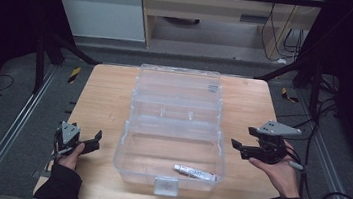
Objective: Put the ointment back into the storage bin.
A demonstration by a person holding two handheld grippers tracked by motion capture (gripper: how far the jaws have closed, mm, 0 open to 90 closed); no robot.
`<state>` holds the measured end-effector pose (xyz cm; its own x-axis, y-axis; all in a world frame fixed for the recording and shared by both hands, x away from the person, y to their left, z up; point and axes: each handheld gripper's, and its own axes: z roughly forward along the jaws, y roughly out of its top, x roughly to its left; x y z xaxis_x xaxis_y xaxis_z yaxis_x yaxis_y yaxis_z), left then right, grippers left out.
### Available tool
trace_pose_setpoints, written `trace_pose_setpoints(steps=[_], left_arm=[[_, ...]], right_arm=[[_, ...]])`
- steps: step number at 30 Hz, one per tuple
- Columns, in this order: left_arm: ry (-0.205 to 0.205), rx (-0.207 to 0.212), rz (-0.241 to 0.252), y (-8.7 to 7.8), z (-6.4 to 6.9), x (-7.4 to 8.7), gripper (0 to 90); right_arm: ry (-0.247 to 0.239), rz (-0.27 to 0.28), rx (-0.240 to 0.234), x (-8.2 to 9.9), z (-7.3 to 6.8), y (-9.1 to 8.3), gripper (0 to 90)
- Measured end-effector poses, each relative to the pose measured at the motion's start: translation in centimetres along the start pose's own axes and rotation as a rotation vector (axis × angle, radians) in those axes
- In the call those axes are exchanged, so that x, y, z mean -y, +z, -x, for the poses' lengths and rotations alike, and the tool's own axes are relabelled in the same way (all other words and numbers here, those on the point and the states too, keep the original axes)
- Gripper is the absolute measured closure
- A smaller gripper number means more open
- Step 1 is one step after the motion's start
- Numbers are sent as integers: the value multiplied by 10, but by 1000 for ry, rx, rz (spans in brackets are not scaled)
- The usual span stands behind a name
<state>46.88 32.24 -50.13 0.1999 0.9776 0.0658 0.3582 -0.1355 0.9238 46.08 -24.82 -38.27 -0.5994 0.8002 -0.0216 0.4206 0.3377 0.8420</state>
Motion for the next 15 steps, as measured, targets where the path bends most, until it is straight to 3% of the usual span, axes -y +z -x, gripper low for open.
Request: trace_pose_setpoints(steps=[3,5,9,11,15], left_arm=[[0,0,0,0,0,0,18],[-1,0,0,0,0,0,18],[-1,1,0,0,0,0,18],[-1,2,1,0,0,0,18],[-3,1,2,0,0,0,18]], right_arm=[[47,14,58,14,9,5,214],[66,15,70,18,12,7,209],[180,72,127,40,27,15,201],[200,65,132,44,31,16,199],[254,51,192,66,44,22,187]])
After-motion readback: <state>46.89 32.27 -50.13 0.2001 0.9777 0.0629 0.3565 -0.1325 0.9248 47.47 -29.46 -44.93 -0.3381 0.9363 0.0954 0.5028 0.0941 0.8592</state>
